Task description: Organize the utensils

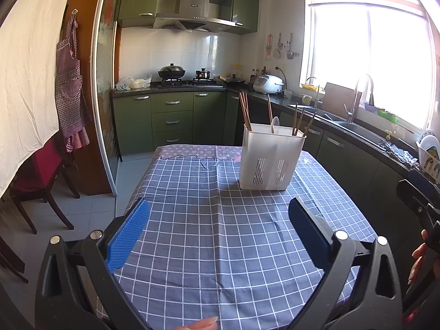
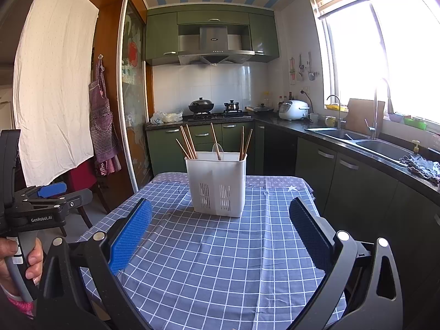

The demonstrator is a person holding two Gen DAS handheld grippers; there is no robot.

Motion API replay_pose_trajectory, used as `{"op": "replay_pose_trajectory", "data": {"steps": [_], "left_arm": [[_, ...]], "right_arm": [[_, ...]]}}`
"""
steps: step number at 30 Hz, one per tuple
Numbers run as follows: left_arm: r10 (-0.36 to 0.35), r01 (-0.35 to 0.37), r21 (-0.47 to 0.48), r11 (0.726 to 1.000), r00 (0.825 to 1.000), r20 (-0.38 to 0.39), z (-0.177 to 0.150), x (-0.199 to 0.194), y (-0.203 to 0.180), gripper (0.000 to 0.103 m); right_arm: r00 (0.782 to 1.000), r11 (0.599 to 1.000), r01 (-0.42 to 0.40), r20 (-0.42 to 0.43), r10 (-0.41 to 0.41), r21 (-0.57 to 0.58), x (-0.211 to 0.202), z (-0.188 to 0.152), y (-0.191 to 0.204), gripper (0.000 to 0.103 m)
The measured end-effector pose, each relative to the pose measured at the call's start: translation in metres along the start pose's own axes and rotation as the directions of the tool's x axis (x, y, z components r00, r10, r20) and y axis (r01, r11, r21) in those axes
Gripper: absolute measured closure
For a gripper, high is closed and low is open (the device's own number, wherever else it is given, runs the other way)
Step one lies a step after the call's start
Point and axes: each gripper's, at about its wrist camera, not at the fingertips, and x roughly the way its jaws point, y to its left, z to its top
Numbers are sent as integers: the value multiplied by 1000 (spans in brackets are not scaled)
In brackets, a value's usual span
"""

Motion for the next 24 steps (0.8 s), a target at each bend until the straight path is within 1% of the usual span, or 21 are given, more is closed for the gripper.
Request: {"op": "replay_pose_trajectory", "data": {"steps": [24], "left_arm": [[1, -1, 2, 1000, 1000, -6, -2, 0, 0, 7]], "right_arm": [[1000, 1000, -5, -7, 5, 6, 3, -5, 1, 5]]}}
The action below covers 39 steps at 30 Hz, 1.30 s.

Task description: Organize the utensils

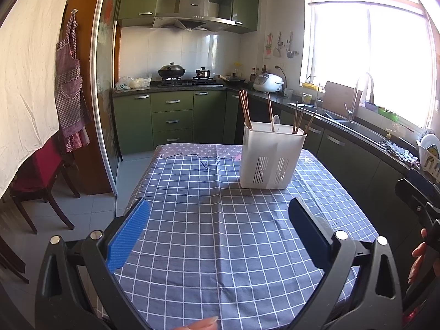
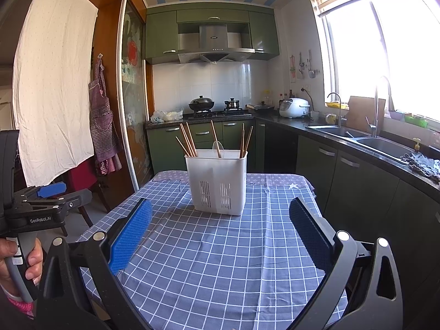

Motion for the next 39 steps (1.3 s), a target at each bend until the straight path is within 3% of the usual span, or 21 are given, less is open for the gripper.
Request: {"op": "replay_pose_trajectory", "data": {"steps": [39], "left_arm": [[-33, 33, -14, 999, 999, -35, -2, 7, 0, 7]], "right_arm": [[1000, 1000, -2, -21, 2, 1, 7, -7, 1, 5]]}}
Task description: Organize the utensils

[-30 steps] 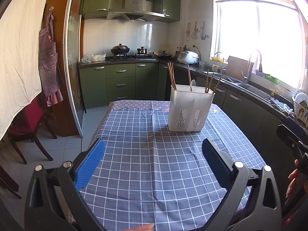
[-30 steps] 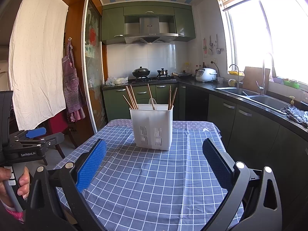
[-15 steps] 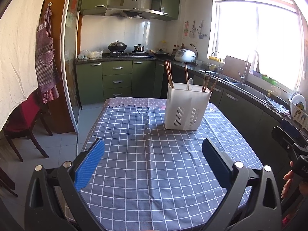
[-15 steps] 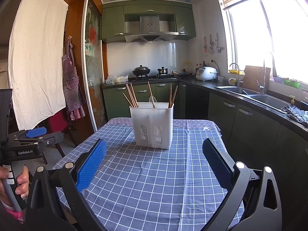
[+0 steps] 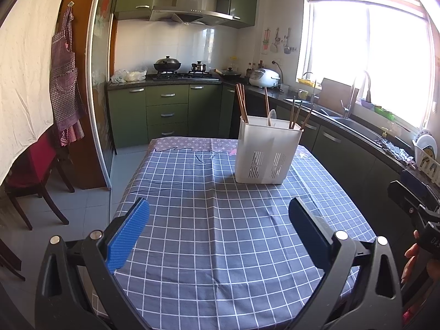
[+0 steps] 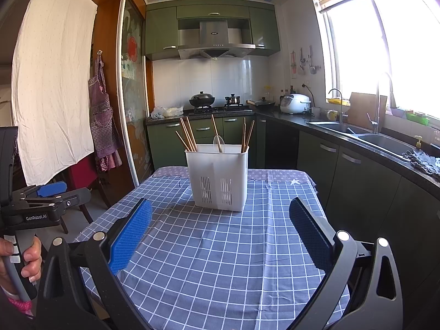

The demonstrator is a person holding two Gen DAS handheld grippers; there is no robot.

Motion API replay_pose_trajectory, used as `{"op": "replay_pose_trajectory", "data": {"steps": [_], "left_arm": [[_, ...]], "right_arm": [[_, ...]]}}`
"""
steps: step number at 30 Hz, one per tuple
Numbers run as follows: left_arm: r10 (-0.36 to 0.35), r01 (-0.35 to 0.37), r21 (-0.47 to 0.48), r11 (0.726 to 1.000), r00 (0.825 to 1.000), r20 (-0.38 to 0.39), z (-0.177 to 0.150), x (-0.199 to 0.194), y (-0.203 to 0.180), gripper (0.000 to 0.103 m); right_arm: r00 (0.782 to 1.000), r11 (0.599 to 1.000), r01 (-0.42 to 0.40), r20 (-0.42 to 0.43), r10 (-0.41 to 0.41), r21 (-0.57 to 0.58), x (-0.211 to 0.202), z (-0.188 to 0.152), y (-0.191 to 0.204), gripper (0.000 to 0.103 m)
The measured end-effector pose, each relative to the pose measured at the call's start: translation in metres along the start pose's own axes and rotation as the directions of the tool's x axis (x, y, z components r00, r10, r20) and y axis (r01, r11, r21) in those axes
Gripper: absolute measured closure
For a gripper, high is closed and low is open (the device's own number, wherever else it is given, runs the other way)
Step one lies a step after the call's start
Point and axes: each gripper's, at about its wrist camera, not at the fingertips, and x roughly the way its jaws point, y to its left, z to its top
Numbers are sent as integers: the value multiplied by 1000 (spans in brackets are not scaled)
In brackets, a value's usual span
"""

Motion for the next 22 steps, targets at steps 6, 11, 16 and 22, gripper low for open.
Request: {"op": "replay_pose_trajectory", "data": {"steps": [6, 11, 16, 22], "left_arm": [[-28, 29, -25, 999, 999, 26, 1, -1, 4, 7], [-8, 7, 8, 1000, 999, 47, -1, -2, -1, 7], [3, -3, 18, 1000, 1000, 13, 0, 9, -1, 7], [-6, 5, -18, 1000, 998, -65, -2, 40, 7, 7]], "right_arm": [[1000, 1000, -1, -5, 1, 2, 2, -1, -1, 5], [1000, 1000, -4, -12, 4, 4, 5, -2, -2, 5], [1000, 1000, -5, -26, 6, 12, 9, -4, -4, 5], [998, 1000, 6, -66, -5, 27, 26, -7, -12, 5]]}}
